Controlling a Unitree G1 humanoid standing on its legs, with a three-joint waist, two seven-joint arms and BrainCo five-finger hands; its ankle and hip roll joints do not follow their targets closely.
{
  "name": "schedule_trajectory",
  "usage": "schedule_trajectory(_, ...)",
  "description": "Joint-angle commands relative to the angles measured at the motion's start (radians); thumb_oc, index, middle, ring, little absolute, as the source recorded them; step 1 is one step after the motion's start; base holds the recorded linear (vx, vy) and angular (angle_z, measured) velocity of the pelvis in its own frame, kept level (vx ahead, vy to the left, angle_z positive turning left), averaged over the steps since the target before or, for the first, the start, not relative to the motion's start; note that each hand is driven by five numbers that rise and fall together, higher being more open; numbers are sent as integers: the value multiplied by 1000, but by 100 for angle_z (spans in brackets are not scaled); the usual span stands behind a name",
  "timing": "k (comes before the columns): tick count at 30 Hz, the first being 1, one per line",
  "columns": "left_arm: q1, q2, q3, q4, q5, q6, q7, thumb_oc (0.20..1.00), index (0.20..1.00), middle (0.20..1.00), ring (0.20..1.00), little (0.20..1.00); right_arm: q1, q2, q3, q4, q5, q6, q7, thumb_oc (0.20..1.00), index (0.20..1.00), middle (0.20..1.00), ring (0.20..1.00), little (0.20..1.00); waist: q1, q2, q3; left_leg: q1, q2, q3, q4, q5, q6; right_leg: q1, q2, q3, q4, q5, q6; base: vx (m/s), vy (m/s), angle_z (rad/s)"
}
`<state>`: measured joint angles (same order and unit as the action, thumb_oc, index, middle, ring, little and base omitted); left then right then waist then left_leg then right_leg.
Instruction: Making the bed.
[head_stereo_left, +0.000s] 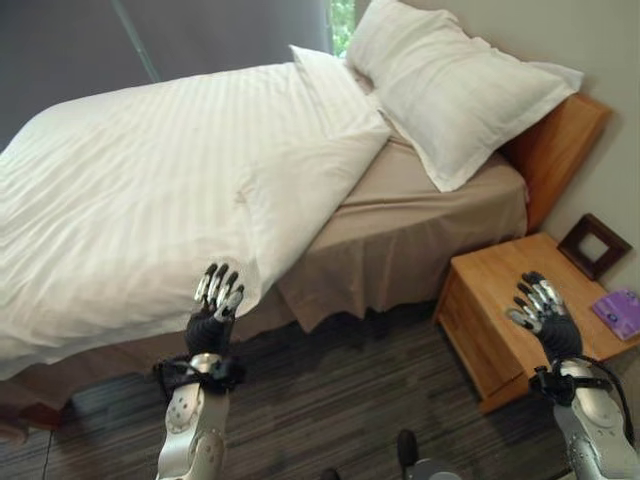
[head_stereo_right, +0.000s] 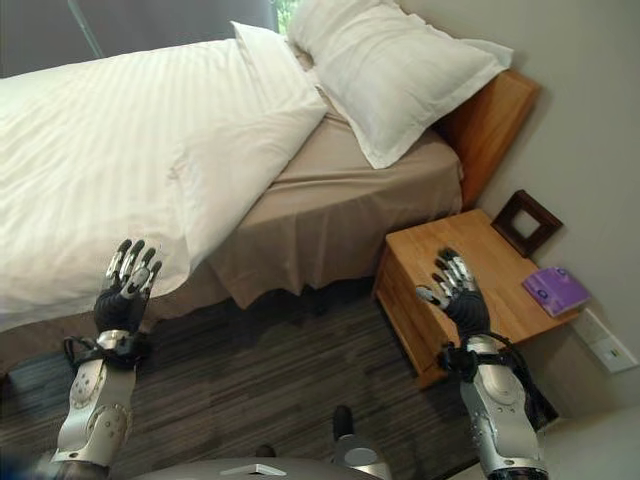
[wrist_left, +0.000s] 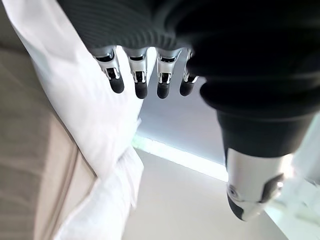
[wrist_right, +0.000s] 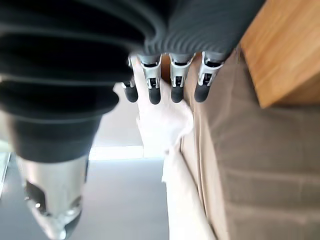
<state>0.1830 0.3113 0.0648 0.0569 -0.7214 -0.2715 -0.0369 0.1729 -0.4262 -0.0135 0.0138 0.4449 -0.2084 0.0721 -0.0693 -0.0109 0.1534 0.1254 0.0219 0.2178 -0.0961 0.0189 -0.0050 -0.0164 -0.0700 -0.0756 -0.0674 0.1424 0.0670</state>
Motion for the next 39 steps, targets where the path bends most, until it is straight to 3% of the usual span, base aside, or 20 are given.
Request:
schedule_trajectory(1,-65,72,35,-27,61,-38,7,1000,1000,1000,1000,1000,-89,-5,-12,-27,-49,-27,21,1000,1000,1000,1000,1000,20,-1,83,-13,7,-69,87,-58,22,-78,-86,-33,417,-64,92,-15,124,23)
schedule_trajectory(4,-74,82,29,-27,75,-40,9,1000,1000,1000,1000,1000,-84,1,-11,-26,-46,-27,23,1000,1000,1000,1000,1000,5,0,96,6,8,-91,86,-69,23,-149,-53,10,472,-54,91,71,54,29)
schedule_trajectory(7,-89,91,24,-29,64,-43,3,1000,1000,1000,1000,1000,-64,5,-22,-26,-27,-31,23,1000,1000,1000,1000,1000,-17,2,92,45,12,-104,74,-94,10,-207,-57,21,370,-49,80,197,-33,15)
schedule_trajectory(9,-109,102,4,-16,64,-43,-4,1000,1000,1000,1000,1000,-32,0,-38,-22,-26,-31,23,1000,1000,1000,1000,1000,-59,-6,87,119,13,-136,52,-129,-14,-236,-52,39,175,0,97,417,-77,23)
schedule_trajectory(12,-138,104,-12,-14,81,-57,4,1000,1000,1000,1000,1000,-25,-5,-33,-30,-34,-32,24,1000,1000,1000,1000,1000,-73,-6,80,163,33,-141,52,-150,-27,-226,-52,4,135,9,106,270,-95,36)
schedule_trajectory(14,-168,81,-24,-25,40,-62,3,1000,1000,1000,1000,1000,-36,-7,-27,-42,-16,-34,32,1000,1000,1000,1000,1000,-70,-18,33,187,65,-128,81,-156,-48,-182,-37,-13,172,-20,79,351,-237,21)
schedule_trajectory(15,-170,74,-28,-31,27,-66,-1,1000,1000,1000,1000,1000,-42,-14,-30,-38,-9,-37,32,1000,1000,1000,1000,1000,-70,-11,20,187,82,-129,100,-145,-56,-165,-21,-17,176,-25,68,535,-339,27)
schedule_trajectory(16,-175,62,-36,-26,5,-65,-5,1000,1000,1000,1000,1000,-48,-24,-31,-50,10,-47,34,1000,1000,1000,1000,1000,-71,2,1,169,121,-133,178,-90,-80,-129,12,-28,171,-55,42,328,-205,33)
schedule_trajectory(17,-175,62,-36,-25,4,-65,-6,1000,1000,1000,1000,1000,-47,-25,-31,-50,10,-47,35,1000,1000,1000,1000,1000,-72,4,0,168,123,-135,181,-92,-81,-128,13,-30,170,-55,41,296,-227,25)
schedule_trajectory(18,-181,60,-44,-23,0,-62,-8,1000,1000,1000,1000,1000,-53,-30,-29,-54,20,-51,34,1000,1000,1000,1000,1000,-74,6,-2,146,141,-138,252,-45,-97,-105,30,-31,160,-67,23,269,-299,-13)
schedule_trajectory(19,-187,58,-56,-18,-2,-57,-8,1000,1000,1000,1000,1000,-60,-41,-20,-59,40,-59,37,1000,1000,1000,1000,1000,-66,-11,1,61,170,-142,488,76,-108,-37,53,-23,124,-90,-22,258,-299,-13)
schedule_trajectory(20,-188,58,-56,-18,-2,-57,-8,1000,1000,1000,1000,1000,-60,-41,-20,-59,41,-59,38,1000,1000,1000,1000,1000,-69,-9,2,51,174,-148,503,71,-110,-37,55,-27,122,-88,-24,272,-351,-22)
schedule_trajectory(22,-191,55,-62,-26,-14,-56,-6,1000,1000,1000,1000,1000,-62,-55,-14,-68,48,-61,37,1000,1000,1000,1000,1000,-39,-43,31,-62,142,-211,715,113,-87,24,55,4,92,-104,-59,214,-248,-25)
schedule_trajectory(24,-194,49,-61,-28,-27,-61,1,1000,1000,1000,1000,1000,-60,-64,-17,-66,41,-60,31,1000,1000,1000,1000,1000,-27,-55,39,-105,136,-218,714,94,-68,50,49,14,74,-108,-63,204,-133,-19)
schedule_trajectory(26,-205,33,-65,-22,-52,-72,8,1000,1000,1000,1000,1000,-48,-76,-48,-62,26,-69,-6,1000,1000,1000,1000,1000,-9,-81,60,-226,182,-151,592,72,-74,97,24,34,48,-109,-48,259,-43,-34)
schedule_trajectory(27,-208,36,-62,-19,-54,-76,6,1000,1000,1000,1000,1000,-49,-77,-56,-63,38,-74,-4,1000,1000,1000,1000,1000,-5,-76,57,-238,174,-125,496,82,-83,111,24,43,39,-109,-42,295,77,-11)
schedule_trajectory(28,-205,43,-54,-20,-44,-80,8,1000,1000,1000,1000,1000,-47,-77,-57,-63,38,-77,1,1000,1000,1000,1000,1000,9,-64,58,-235,128,-123,348,89,-82,123,34,61,33,-114,-36,292,94,-10)
schedule_trajectory(30,-187,53,-33,-27,-26,-88,12,1000,1000,1000,1000,1000,-47,-78,-54,-56,24,-79,3,1000,1000,1000,1000,1000,21,-42,53,-229,92,-146,232,107,-89,138,47,80,27,-127,-29,202,81,-44)
schedule_trajectory(35,-208,96,28,-69,34,-122,42,1000,1000,1000,1000,1000,-23,-58,-68,-51,-5,-71,16,1000,1000,1000,1000,1000,-10,-7,6,-69,68,-114,54,91,-88,158,42,86,16,-143,-14,171,129,-61)
schedule_trajectory(39,-230,129,56,-66,73,-135,75,1000,1000,1000,1000,1000,-22,-44,-64,-30,-4,-67,17,1000,1000,1000,1000,1000,-18,3,-15,-26,56,-96,19,78,-76,172,24,98,-1,-141,1,94,125,-7)
